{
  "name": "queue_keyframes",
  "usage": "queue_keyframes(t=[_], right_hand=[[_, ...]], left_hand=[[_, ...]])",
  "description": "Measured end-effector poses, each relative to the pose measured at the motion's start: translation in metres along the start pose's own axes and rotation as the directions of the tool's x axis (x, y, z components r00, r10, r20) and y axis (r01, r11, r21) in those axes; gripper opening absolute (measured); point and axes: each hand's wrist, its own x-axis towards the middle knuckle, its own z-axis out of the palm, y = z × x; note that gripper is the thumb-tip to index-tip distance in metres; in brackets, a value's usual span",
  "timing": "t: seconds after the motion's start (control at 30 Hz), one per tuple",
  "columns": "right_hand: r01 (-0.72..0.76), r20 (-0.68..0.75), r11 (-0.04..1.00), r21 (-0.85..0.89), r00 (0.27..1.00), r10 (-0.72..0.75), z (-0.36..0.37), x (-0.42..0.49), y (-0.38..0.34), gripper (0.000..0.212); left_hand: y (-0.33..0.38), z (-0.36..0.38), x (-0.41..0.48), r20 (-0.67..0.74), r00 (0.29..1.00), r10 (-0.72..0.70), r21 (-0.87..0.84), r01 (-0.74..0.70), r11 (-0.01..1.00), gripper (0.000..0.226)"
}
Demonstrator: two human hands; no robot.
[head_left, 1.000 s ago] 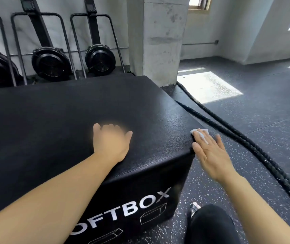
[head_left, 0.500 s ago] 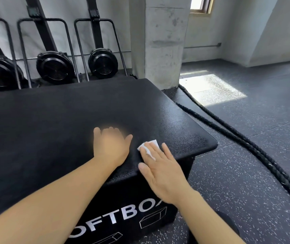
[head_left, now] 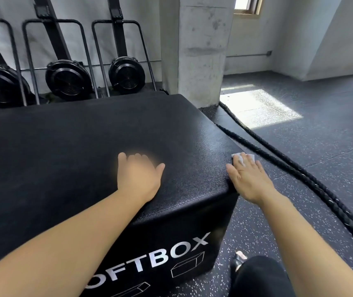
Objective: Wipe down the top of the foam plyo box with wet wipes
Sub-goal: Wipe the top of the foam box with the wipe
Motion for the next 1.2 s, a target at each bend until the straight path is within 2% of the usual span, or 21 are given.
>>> queue_keyframes(t=[0.1,0.17,0.3,0.4,0.5,0.6,0.67,0.77,0.93,1.1,1.2], right_hand=[[-0.081,0.041,0.997,-0.018,0.996,0.082,0.002,0.003,-0.027,0.067],[-0.057,0.054,0.998,-0.014,0.997,0.058,0.005,0.0,-0.048,0.067],[0.137,0.041,0.989,-0.063,0.99,-0.134,0.018,-0.011,-0.097,0.067],[0.309,0.068,0.949,-0.057,0.95,-0.305,0.026,-0.013,-0.123,0.066],[0.386,0.165,0.922,0.015,0.909,-0.383,0.02,-0.002,-0.128,0.061],[0.407,0.144,0.914,0.002,0.904,-0.403,0.013,0.014,-0.114,0.058],[0.35,0.104,0.937,-0.008,0.932,-0.348,0.01,0.025,-0.094,0.054],[0.182,0.09,0.983,0.006,0.979,-0.182,0.001,0.041,-0.057,0.058],[-0.032,0.085,0.999,0.016,0.996,0.03,-0.008,0.054,-0.013,0.064],[-0.2,0.112,0.98,0.012,0.974,0.198,-0.011,0.06,-0.021,0.068],[-0.203,0.114,0.979,-0.018,0.972,0.204,-0.009,0.06,-0.05,0.071]], left_hand=[[0.0,-0.002,-0.001,0.005,1.0,-0.002,-0.005,0.002,1.0,0.061],[0.0,-0.003,-0.001,0.006,1.0,-0.007,-0.013,0.007,1.0,0.059],[0.001,-0.006,-0.003,0.005,1.0,-0.013,-0.031,0.013,0.999,0.052],[0.0,-0.007,-0.004,0.004,1.0,-0.009,-0.041,0.009,0.999,0.046],[-0.001,-0.007,-0.004,0.009,1.0,0.008,-0.05,-0.007,0.999,0.045],[-0.001,-0.007,-0.005,-0.009,1.0,0.0,-0.055,-0.001,0.999,0.044],[-0.001,-0.006,-0.005,-0.021,1.0,-0.012,-0.065,0.011,0.998,0.042],[-0.002,-0.004,-0.005,-0.038,0.999,-0.02,-0.082,0.016,0.997,0.041],[-0.001,-0.003,-0.004,-0.028,0.999,-0.017,-0.092,0.014,0.996,0.042],[-0.001,-0.003,-0.004,-0.007,1.0,-0.016,-0.094,0.016,0.995,0.043],[-0.001,-0.003,-0.003,-0.004,1.0,-0.008,-0.1,0.007,0.995,0.043]])
